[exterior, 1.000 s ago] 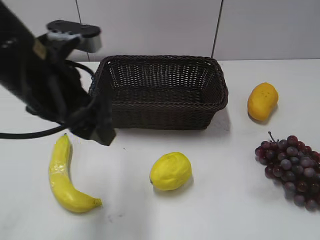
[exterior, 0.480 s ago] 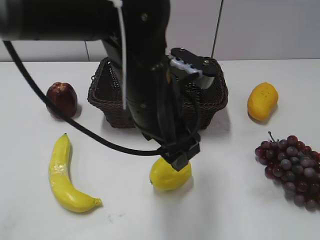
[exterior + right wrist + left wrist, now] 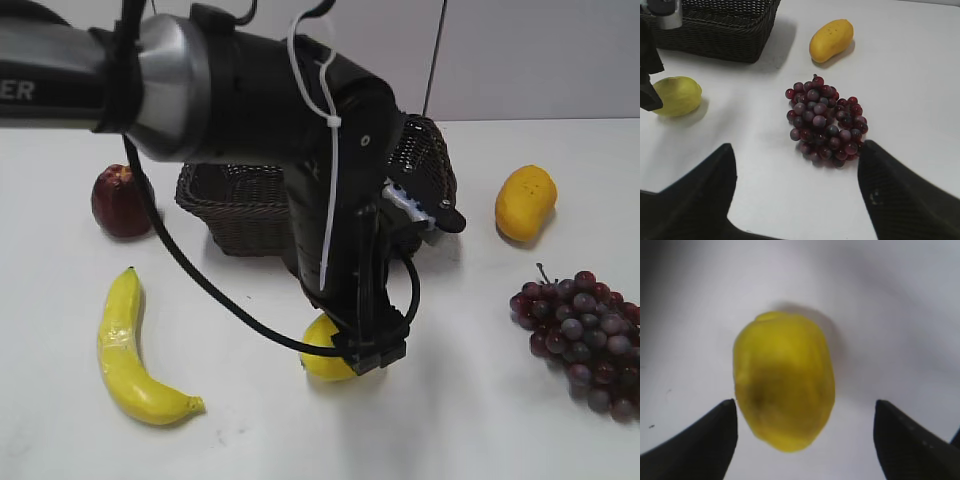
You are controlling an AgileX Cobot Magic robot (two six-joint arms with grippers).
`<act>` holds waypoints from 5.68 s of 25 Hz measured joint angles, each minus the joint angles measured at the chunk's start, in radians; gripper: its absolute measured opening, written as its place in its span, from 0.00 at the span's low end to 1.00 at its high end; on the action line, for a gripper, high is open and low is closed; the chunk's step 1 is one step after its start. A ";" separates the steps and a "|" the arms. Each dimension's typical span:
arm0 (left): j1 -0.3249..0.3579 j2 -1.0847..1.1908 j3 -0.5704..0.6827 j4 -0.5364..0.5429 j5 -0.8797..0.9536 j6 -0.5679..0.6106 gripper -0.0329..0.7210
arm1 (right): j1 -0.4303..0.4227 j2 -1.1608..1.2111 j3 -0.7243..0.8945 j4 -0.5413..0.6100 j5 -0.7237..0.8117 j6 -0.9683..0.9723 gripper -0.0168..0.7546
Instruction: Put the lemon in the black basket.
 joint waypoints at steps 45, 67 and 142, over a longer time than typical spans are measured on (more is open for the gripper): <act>0.167 -0.045 -0.320 0.107 -0.049 0.004 0.77 | 0.000 0.000 0.000 0.000 0.000 0.000 0.76; 0.267 0.257 -0.319 0.069 -0.357 0.004 0.77 | 0.000 0.000 0.000 0.000 0.000 0.000 0.76; 0.951 -1.211 0.877 0.021 0.289 -0.180 0.79 | 0.000 0.000 0.000 0.001 0.000 0.000 0.76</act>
